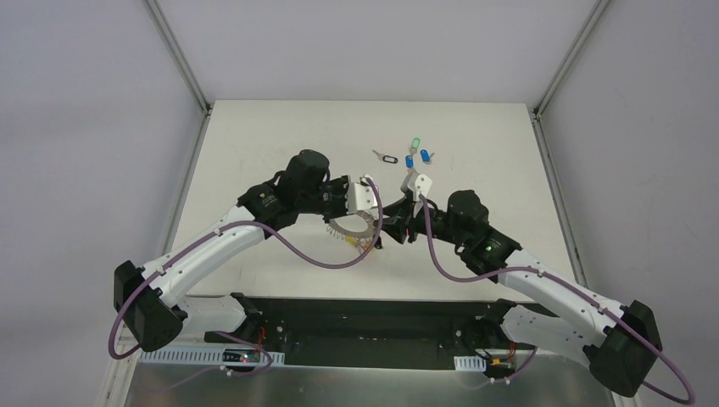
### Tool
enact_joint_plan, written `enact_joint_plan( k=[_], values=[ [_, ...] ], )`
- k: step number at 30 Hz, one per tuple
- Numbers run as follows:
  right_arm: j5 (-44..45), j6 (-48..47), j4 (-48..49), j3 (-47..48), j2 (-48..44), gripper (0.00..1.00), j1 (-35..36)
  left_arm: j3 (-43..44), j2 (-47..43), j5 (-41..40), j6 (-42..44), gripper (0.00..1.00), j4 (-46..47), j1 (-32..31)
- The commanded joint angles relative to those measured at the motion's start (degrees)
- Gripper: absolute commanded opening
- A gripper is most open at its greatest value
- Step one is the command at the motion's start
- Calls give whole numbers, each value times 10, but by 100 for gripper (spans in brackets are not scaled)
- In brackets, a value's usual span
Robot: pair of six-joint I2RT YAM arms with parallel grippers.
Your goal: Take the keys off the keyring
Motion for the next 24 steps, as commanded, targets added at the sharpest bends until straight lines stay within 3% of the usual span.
enact_joint_plan(
  k=[1,24],
  values=[
    [-31,10,51,16,19,41,0,-4,-16,-8,-18,0,43,2],
    [-87,-28,164,54,109,35,11,-10,-63,67,-27,0,43,2]
  ],
)
